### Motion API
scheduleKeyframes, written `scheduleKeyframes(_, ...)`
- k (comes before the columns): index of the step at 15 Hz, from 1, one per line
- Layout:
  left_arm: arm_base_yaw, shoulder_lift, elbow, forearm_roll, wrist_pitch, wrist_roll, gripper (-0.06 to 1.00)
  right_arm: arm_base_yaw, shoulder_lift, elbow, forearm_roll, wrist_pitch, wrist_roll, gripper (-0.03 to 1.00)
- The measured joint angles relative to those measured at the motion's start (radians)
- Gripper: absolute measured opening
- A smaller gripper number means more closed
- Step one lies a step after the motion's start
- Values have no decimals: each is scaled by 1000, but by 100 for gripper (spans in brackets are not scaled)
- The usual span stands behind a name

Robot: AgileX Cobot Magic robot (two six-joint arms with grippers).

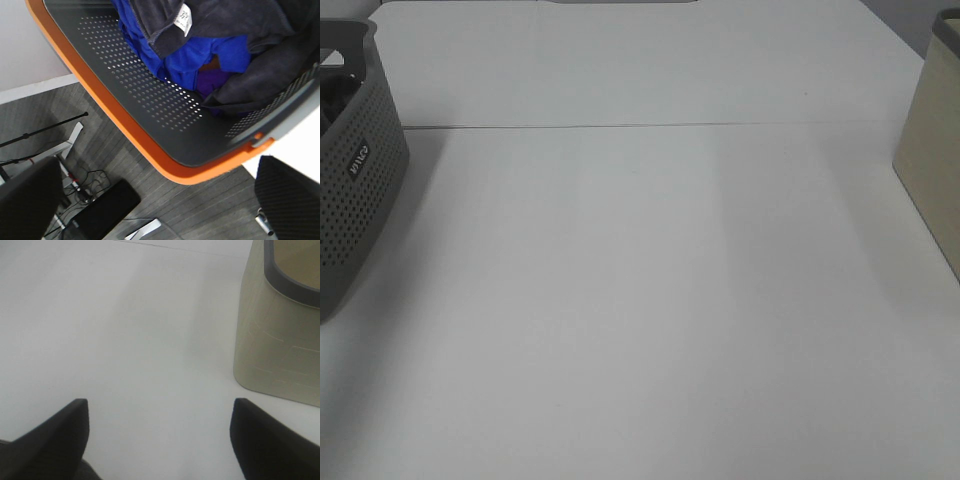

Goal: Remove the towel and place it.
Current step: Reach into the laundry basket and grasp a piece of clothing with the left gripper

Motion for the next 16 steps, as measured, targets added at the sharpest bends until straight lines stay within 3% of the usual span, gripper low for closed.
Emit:
scheduleKeyframes(6,123,430,-172,21,-97,141,99,0,0,0,0,0,0,76)
scheduleKeyframes(11,128,702,-291,-29,-143,161,99,0,0,0,0,0,0,76)
scheduleKeyframes(15,128,776,-332,-96,-146,198,99,0,0,0,0,0,0,76)
scheduleKeyframes(16,128,779,-332,-99,-146,202,93,0,0,0,0,0,0,76)
